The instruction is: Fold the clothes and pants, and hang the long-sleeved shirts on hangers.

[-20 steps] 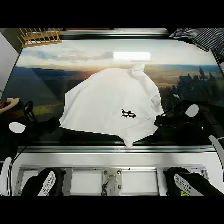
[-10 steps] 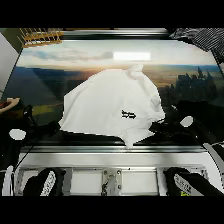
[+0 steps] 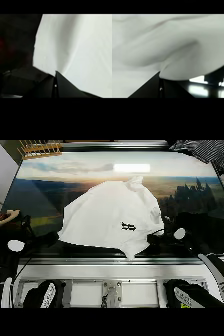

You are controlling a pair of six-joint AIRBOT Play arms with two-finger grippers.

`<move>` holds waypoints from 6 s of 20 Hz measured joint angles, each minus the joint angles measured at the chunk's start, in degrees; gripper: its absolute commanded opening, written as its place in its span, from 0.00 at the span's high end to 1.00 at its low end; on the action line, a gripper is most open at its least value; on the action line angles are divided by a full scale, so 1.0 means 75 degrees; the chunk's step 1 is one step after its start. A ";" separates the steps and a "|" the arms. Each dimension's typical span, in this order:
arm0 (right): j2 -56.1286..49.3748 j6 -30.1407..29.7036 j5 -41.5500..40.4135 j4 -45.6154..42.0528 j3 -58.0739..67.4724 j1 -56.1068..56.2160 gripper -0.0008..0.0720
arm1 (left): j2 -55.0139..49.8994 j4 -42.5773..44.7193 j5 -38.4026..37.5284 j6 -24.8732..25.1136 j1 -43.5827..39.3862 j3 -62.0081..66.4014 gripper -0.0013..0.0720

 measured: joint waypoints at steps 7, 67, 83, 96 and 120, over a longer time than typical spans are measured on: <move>0.1580 -0.0003 0.1102 -0.1521 0.3797 0.0029 0.97 | 0.0026 -0.0029 -0.0475 -0.0047 0.0000 0.3905 0.98; -0.2279 0.1046 0.0982 -0.2442 0.4054 0.0370 0.33 | -0.6403 0.0364 -0.0586 -0.0446 -0.0364 0.5811 0.31; 0.1588 0.1061 0.1920 -0.2390 0.3611 -0.0172 0.33 | -0.3127 0.0309 -0.0166 -0.0615 0.1804 0.0845 0.31; 0.1900 0.0918 0.3453 -0.2200 0.2148 -0.1043 0.32 | -0.3421 0.0297 -0.0405 -0.0504 0.0437 0.1443 0.98; 0.1510 0.0621 0.1431 0.1425 -0.1480 0.0731 0.97 | -0.2215 0.1390 -0.1303 -0.0504 0.0589 0.1478 0.98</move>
